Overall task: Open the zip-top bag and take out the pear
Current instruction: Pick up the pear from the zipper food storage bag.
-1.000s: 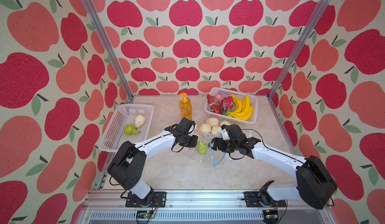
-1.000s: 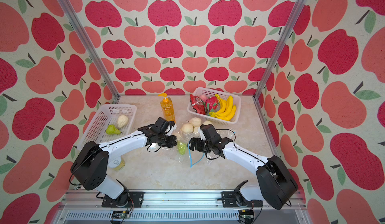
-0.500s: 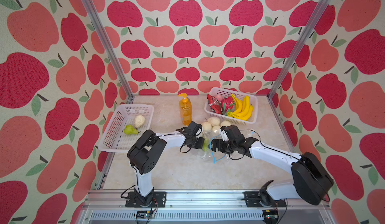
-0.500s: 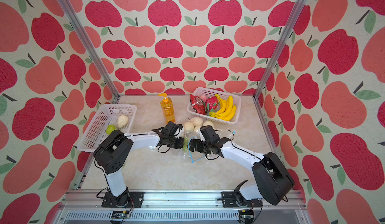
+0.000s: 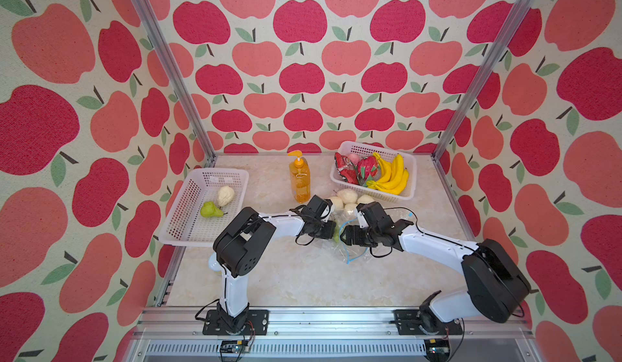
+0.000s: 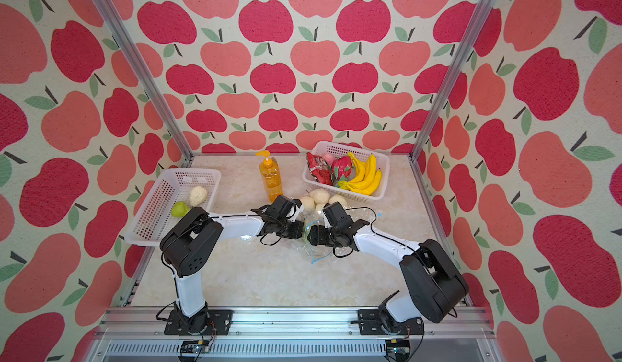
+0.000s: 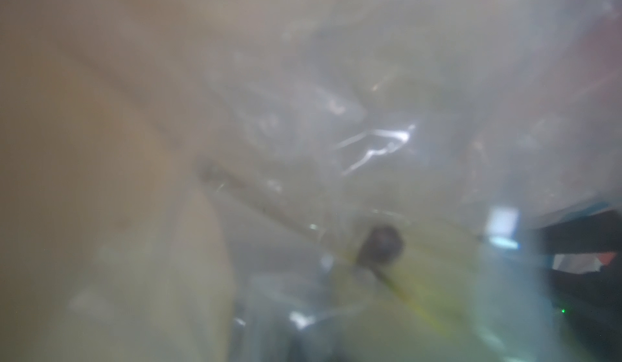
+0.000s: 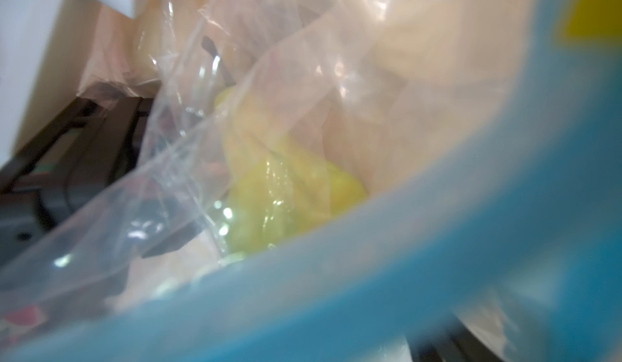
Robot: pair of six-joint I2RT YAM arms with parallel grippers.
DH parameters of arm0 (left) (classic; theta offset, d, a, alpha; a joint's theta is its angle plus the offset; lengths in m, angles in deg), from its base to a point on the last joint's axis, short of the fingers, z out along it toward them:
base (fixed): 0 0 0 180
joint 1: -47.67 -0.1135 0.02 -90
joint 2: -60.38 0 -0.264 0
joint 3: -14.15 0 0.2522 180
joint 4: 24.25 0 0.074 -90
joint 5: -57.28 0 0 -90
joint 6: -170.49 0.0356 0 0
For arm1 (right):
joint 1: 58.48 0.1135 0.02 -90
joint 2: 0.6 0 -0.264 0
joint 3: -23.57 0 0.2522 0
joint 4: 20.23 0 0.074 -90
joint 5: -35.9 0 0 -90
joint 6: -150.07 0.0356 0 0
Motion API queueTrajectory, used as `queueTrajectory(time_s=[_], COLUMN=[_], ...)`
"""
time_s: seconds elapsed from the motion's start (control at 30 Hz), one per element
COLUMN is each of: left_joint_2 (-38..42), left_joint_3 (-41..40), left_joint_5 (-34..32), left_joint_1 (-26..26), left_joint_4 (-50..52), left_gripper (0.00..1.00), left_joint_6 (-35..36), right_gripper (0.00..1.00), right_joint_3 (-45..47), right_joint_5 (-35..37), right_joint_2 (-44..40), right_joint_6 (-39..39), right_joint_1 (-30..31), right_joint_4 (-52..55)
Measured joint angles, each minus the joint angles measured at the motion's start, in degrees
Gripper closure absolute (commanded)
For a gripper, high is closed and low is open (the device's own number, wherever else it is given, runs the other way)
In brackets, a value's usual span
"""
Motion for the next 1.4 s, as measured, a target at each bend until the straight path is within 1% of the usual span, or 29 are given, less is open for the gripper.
queueTrajectory(time_s=[0.13, 0.23, 0.3, 0.33, 0.4, 0.57, 0.6, 0.67, 0.73, 0.77, 0.87, 1.03, 1.2, 1.37, 1.4], left_joint_2=[-0.31, -0.39, -0.39, -0.39, -0.39, -0.39, -0.39, -0.39, -0.39, -0.39, -0.39, -0.42, -0.61, -0.72, -0.72], left_joint_3=[0.17, 0.17, 0.17, 0.17, 0.15, 0.15, 0.15, 0.15, 0.13, 0.11, 0.11, 0.11, 0.11, 0.11, 0.11], left_joint_5=[0.31, 0.42, 0.39, 0.39, 0.39, 0.39, 0.39, 0.39, 0.37, 0.39, 0.37, 0.39, 0.72, 1.03, 1.05], left_joint_1=[0.0, 0.0, 0.0, 0.0, 0.0, 0.0, 0.0, 0.0, 0.0, 0.0, 0.0, 0.0, -0.02, -0.02, -0.02], left_joint_4=[-0.35, -0.63, -0.68, -0.68, -0.68, -0.72, -0.74, -0.74, -0.76, -0.79, -0.83, -0.85, -1.25, -1.55, -1.57], left_gripper=[1.0, 1.0, 1.0, 1.0, 1.0, 1.0, 1.0, 1.0, 1.0, 1.0, 1.0, 1.0, 1.0, 1.0, 1.0], left_joint_6=[0.0, 0.0, 0.02, 0.02, 0.17, 0.2, 0.2, 0.2, 0.22, 0.22, 0.22, 0.22, 0.22, 0.24, 0.24], right_gripper=[0.35, 0.49, 0.63, 0.66, 0.69, 0.71, 0.7, 0.65, 0.55, 0.46, 0.29, 0.12, 0.08, 0.09, 0.11], right_joint_3=[-0.09, -0.31, -0.76, -1.16, -1.86, -2.32, -2.32, -2.36, -2.62, -2.86, -3.98, -6.38, -8.57, -10.01, -10.23], right_joint_5=[-1.05, -2.03, -2.4, -2.6, -2.64, -3.13, -3.26, -3.32, -3.28, -3.28, -3.26, -2.47, 0.09, 3.13, 3.74], right_joint_2=[-2.51, -5.18, -6.36, -6.54, -6.4, -3.87, -2.95, -1.29, 0.24, 0.9, 2.86, 5.95, 7.93, 9.18, 9.46], right_joint_6=[-2.23, -4.28, -5.73, -6.36, -7.61, -8.09, -8.07, -8.0, -7.48, -7.26, -6.88, -6.82, -6.75, -6.56, -6.51], right_joint_1=[-0.79, -1.16, -1.36, -1.49, -1.6, -1.6, -1.57, -1.44, -1.29, -1.14, -0.2, 2.1, 3.32, 3.32, 3.32], right_joint_4=[1.46, 3.8, 5.75, 6.73, 8.22, 9.25, 9.27, 9.29, 9.46, 9.55, 9.49, 9.27, 7.98, 7.74, 7.72])
